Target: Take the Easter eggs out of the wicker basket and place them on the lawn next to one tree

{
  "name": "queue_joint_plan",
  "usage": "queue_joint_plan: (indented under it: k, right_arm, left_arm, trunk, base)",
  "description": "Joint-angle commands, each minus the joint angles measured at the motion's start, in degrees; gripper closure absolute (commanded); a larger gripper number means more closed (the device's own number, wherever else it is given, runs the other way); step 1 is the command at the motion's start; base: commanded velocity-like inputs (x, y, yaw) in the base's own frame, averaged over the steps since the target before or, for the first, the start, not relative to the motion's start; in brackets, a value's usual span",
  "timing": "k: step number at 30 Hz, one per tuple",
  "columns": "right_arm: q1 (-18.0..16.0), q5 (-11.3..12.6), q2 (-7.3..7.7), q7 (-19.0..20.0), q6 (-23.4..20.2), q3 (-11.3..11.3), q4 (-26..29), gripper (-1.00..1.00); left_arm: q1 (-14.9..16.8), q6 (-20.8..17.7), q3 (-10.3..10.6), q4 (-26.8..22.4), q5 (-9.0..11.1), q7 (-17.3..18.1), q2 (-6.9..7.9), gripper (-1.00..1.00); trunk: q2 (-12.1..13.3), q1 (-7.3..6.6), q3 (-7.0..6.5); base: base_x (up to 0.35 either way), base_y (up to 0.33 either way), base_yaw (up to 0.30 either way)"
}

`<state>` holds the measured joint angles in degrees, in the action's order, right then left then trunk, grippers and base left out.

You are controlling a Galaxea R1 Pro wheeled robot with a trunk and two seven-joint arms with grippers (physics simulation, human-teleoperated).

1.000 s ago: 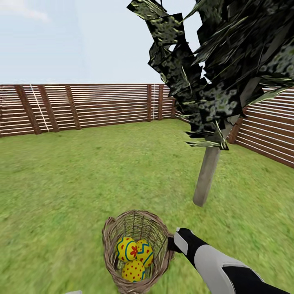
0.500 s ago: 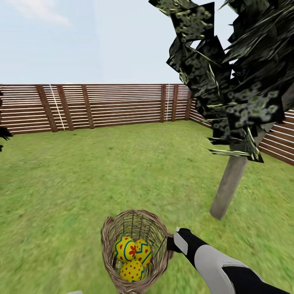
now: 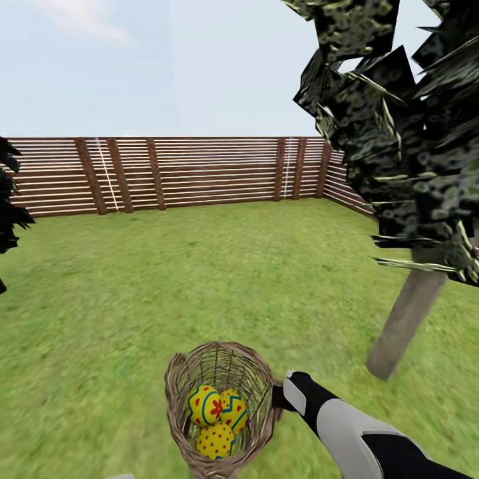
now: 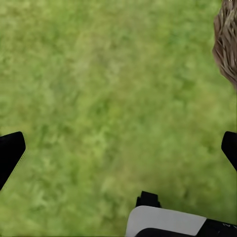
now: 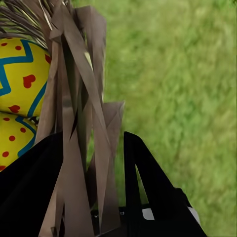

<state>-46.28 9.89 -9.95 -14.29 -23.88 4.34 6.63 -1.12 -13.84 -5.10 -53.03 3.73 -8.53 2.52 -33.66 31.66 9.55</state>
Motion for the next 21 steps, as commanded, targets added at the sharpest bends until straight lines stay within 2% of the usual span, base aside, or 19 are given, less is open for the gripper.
queue_joint_plan:
  k: [1, 4, 12, 18, 21]
  right_arm:
    - [0.0, 0.7, -0.05, -0.3, -0.1, 0.8, 0.1, 1.0]
    - [0.0, 0.7, -0.05, -0.3, 0.0, 0.8, 0.1, 1.0]
    - [0.0, 0.7, -0.05, -0.3, 0.2, 0.8, 0.1, 1.0]
    - [0.0, 0.7, -0.05, -0.3, 0.2, 0.9, 0.1, 1.0]
    - [0.0, 0.7, -0.05, -0.3, 0.2, 0.9, 0.1, 1.0]
  left_arm:
    - [0.0, -0.3, 0.1, -0.1, 0.4, -0.3, 0.03, -1.0]
    - [0.0, -0.3, 0.1, -0.1, 0.2, -0.4, -0.04, -1.0]
    - [0.0, 0.3, 0.1, -0.1, 0.2, -0.4, -0.02, -1.0]
    - [0.0, 0.5, 0.1, -0.1, 0.1, -0.4, -0.02, -1.0]
    - [0.0, 0.5, 0.1, -0.1, 0.3, -0.5, -0.05, -1.0]
  trunk:
    - [-0.1, 0.06, 0.08]
    - [-0.1, 0.06, 0.08]
    - [-0.1, 0.06, 0.08]
    - [-0.1, 0.06, -0.07]
    - [-0.1, 0.06, -0.09]
  base:
    - [0.311, 0.175, 0.281]
    - [0.311, 0.175, 0.148]
    - [0.311, 0.163, 0.004]
    - [0.293, 0.112, -0.084]
    - [0.092, 0.015, -0.021]
